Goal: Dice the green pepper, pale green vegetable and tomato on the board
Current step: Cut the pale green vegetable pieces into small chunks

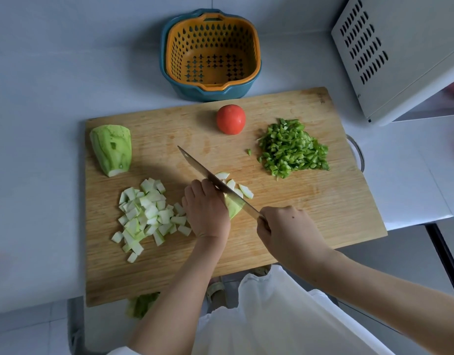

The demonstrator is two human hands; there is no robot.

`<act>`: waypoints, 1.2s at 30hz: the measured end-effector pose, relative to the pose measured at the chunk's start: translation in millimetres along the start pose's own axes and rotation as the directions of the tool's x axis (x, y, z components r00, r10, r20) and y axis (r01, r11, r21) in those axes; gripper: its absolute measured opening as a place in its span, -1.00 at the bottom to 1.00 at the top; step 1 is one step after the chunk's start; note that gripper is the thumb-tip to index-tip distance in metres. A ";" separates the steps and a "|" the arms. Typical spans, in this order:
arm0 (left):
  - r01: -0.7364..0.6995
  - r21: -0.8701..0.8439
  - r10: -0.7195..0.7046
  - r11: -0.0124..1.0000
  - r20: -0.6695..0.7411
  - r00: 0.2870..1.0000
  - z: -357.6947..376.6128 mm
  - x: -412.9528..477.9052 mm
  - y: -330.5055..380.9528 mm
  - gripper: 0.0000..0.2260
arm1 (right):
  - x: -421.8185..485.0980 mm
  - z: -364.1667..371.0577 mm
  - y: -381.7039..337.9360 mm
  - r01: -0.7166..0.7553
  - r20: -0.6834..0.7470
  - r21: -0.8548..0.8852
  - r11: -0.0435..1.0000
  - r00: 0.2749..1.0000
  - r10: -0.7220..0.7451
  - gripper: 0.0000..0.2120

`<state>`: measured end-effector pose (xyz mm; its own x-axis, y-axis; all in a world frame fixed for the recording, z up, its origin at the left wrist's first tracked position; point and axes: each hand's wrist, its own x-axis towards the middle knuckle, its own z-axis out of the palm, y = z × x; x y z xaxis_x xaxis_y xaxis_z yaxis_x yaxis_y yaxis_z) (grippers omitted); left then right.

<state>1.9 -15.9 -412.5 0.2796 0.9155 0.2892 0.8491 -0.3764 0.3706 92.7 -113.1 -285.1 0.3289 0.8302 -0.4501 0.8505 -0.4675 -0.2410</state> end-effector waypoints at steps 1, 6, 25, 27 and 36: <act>0.003 0.002 -0.003 1.000 0.000 1.000 0.2 0.4 0.3 -0.88 | 1.4 0.5 0.1 -0.004 0.008 -0.008 1.000 1.000 0.004 -0.63; 0.030 0.030 -0.029 0.999 -0.028 0.999 0.4 1.3 2.3 -0.80 | 29.2 19.8 -4.7 -0.006 0.025 0.017 1.000 1.000 0.006 -0.64; 0.046 0.023 -0.045 0.999 -0.058 0.997 -0.1 0.1 5.1 -0.86 | 33.8 25.7 -6.2 -0.022 0.008 0.082 0.996 1.000 0.021 -0.64; 0.055 0.025 -0.053 0.998 -0.047 0.997 0.6 -0.6 4.4 -0.88 | 37.9 26.9 -3.5 -0.014 -0.008 0.132 0.991 1.000 0.015 -0.64; 0.026 0.055 -0.025 0.998 -0.010 1.000 -1.9 0.5 3.3 -0.78 | 2.2 7.9 4.9 0.024 -0.027 0.080 0.996 0.999 -0.022 -0.69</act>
<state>4.0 -16.9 -409.5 0.2536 0.9234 0.2882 0.8796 -0.3441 0.3286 94.3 -115.9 -294.0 0.3207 0.8482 -0.4215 0.8227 -0.4700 -0.3199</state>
